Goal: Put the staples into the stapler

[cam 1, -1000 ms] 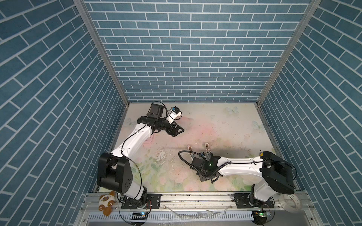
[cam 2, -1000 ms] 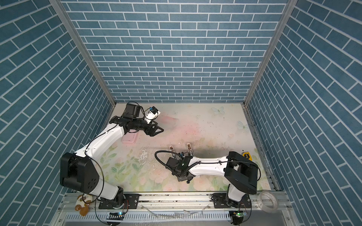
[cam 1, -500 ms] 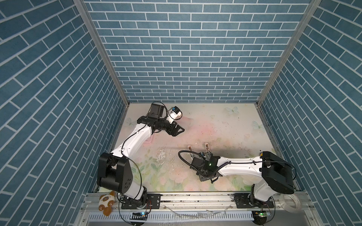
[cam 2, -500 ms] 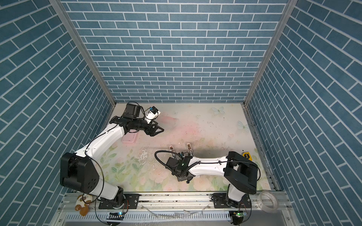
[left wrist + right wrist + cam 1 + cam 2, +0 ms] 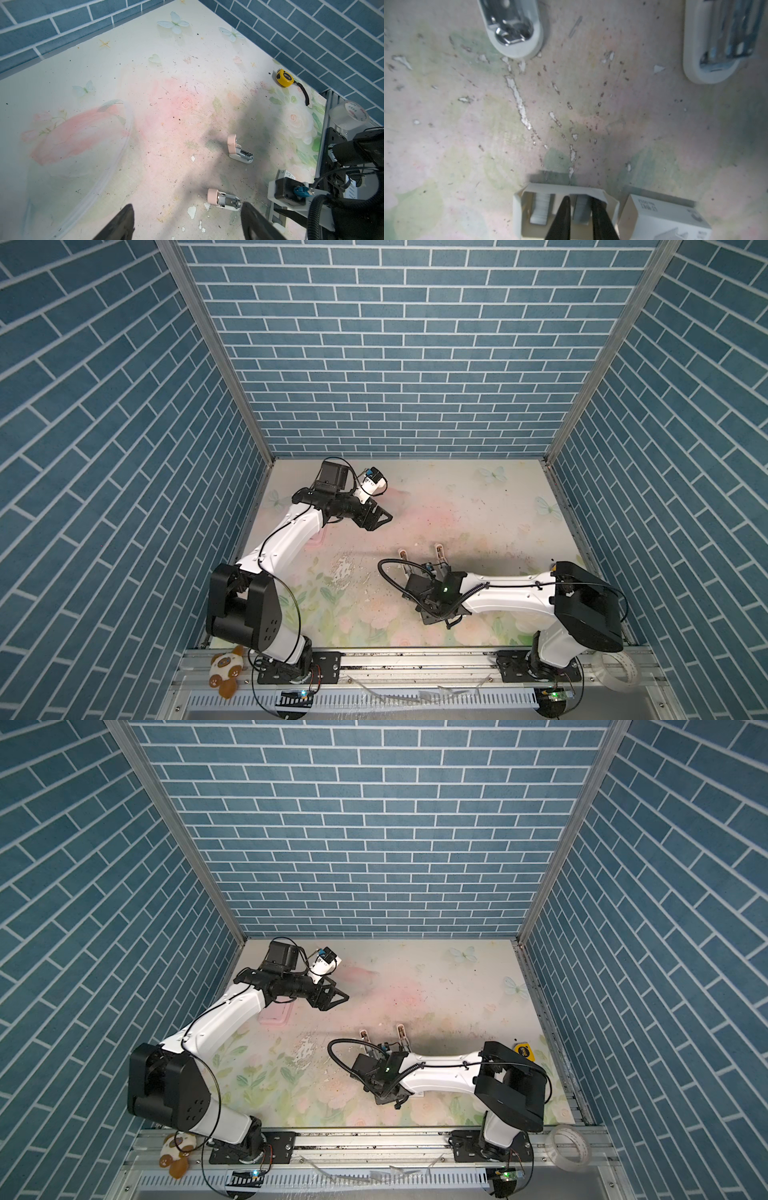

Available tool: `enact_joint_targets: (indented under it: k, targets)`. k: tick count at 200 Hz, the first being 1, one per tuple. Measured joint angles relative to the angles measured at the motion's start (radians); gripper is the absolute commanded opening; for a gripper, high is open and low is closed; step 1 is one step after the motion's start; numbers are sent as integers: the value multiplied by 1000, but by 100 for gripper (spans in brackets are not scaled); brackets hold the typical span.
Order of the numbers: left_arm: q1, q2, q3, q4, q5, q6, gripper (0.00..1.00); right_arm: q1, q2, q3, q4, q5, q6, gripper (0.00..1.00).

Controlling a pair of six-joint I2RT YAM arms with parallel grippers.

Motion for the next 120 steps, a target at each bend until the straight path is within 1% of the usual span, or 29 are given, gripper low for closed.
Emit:
enact_joint_targets:
  k: [64,105,120]
  targets:
    - [0,0,-1,0,1,0,82,0,11,1,1,4,6,19]
    - [0,0,-14,2,2,0,82,2,11,1,3,4,14,9]
    - [0,0,-15,4,2,0,82,2,11,1,3,4,13,8]
